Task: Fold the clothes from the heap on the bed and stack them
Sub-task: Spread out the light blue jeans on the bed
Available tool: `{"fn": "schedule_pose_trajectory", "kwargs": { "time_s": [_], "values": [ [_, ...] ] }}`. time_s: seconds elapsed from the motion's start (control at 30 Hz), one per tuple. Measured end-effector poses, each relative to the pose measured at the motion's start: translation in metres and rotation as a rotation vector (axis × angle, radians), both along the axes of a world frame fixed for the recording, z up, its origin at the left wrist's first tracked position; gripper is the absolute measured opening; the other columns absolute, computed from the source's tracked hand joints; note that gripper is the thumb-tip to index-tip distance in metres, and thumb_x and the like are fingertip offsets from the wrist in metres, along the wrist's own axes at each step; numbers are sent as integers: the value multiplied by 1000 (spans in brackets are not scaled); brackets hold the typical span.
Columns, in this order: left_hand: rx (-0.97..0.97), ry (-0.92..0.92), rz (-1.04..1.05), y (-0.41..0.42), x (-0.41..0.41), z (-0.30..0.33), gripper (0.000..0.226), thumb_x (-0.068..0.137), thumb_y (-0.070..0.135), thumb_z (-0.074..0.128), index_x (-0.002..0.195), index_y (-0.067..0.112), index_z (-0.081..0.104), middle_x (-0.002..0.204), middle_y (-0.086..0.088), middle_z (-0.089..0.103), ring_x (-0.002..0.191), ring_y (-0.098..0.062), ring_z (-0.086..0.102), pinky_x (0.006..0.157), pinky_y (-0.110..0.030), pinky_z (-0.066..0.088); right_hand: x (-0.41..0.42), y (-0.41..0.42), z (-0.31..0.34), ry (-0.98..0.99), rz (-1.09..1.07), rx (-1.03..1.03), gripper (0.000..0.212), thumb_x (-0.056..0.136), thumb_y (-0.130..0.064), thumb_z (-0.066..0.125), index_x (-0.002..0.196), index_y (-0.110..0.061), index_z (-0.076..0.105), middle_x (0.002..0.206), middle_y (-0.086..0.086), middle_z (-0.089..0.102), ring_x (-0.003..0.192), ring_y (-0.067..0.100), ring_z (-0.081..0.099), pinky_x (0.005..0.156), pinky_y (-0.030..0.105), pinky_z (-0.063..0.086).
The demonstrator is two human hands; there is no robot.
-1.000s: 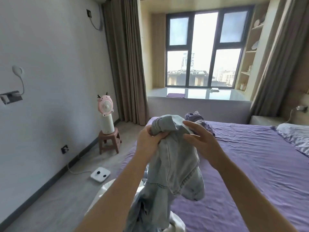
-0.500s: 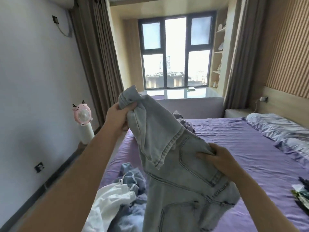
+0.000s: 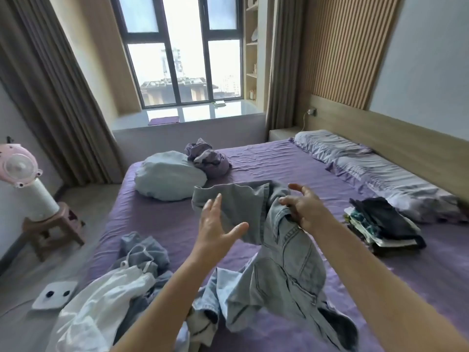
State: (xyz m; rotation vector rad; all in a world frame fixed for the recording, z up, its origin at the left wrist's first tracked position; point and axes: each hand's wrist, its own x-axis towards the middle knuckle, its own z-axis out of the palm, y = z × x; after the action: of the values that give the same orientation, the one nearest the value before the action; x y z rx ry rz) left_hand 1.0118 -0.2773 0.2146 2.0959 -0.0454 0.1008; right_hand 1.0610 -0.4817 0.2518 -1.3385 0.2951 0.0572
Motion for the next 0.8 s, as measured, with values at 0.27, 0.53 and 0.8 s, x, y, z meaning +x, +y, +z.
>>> {"fn": "schedule_pose_trajectory", "kwargs": {
  "time_s": [0.27,0.53,0.8],
  "values": [
    [60,-140,-337,-71,-74,-56,104,72,32,73,140,63,1,152,23,10,140,-1,16,105,-16,31,-11,3,-8,-22,-145,37,34,84,11,59,106,-12,49,84,12,57,66,22,58,53,29,51],
    [-570,28,-212,-34,-37,-28,29,90,0,59,118,8,66,102,-3,73,91,-13,67,84,-28,55,-73,-4,-31,-40,335,-25,35,89,-1,57,123,-7,57,98,2,67,91,15,62,83,29,47],
    [-655,125,-257,-38,-11,1,20,92,14,60,92,22,78,93,-7,74,81,-16,69,71,-27,56,-96,-29,-44,-480,609,-671,71,86,-5,67,142,-26,28,138,-16,41,117,-17,43,92,7,39]
  ]
}}
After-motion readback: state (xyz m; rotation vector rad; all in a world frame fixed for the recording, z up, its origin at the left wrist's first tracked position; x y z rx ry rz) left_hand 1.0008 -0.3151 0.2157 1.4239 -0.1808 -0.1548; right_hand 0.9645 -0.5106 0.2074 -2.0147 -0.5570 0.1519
